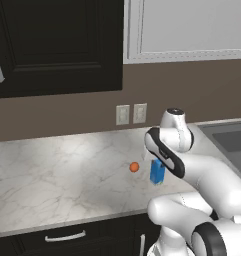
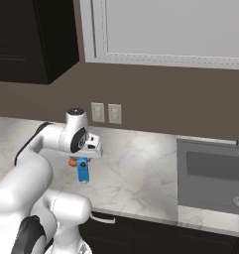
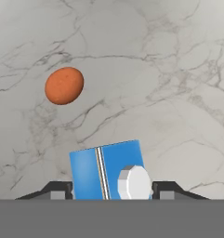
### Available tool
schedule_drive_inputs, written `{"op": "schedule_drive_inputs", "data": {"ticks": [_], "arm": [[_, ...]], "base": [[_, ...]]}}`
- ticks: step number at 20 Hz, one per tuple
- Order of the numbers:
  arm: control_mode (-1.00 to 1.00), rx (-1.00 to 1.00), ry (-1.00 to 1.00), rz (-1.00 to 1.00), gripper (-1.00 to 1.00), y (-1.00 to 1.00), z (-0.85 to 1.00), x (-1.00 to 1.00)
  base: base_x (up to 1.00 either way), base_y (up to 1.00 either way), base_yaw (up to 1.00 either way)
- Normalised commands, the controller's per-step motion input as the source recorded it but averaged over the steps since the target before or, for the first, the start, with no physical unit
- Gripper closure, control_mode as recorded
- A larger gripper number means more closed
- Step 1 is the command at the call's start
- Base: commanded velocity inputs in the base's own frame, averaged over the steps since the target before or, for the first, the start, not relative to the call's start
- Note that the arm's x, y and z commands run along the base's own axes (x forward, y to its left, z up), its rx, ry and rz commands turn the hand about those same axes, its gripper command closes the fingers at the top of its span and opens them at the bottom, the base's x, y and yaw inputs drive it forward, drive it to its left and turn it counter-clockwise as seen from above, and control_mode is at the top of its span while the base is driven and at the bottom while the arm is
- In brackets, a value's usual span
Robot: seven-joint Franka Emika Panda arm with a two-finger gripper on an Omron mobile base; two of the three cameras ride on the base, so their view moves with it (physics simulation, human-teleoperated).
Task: Gather the eggs and milk located in the vicinity of the sink area and place them right next to the bowl.
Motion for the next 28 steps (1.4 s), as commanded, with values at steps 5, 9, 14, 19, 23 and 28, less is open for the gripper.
{"op": "schedule_drive_inputs", "data": {"ticks": [5,9,14,19,23,28], "arm": [[-1.0,0.0,0.03,0.0,1.0,0.0,-0.04,0.0],[-1.0,0.0,-0.02,0.01,1.0,0.0,0.0,-0.16],[-1.0,0.0,-0.22,0.01,1.0,0.0,0.41,-0.53],[-1.0,0.0,-0.24,0.01,1.0,0.0,0.8,-0.44],[-1.0,0.0,-0.19,0.01,1.0,0.0,0.91,-0.37],[-1.0,0.0,-0.12,0.01,1.0,-0.01,0.73,-0.49]], "base": [[0.0,0.0,0.0],[0.0,0.0,0.0],[0.0,0.0,0.0],[0.0,0.0,0.0],[0.0,0.0,0.0],[0.0,0.0,0.0]]}}
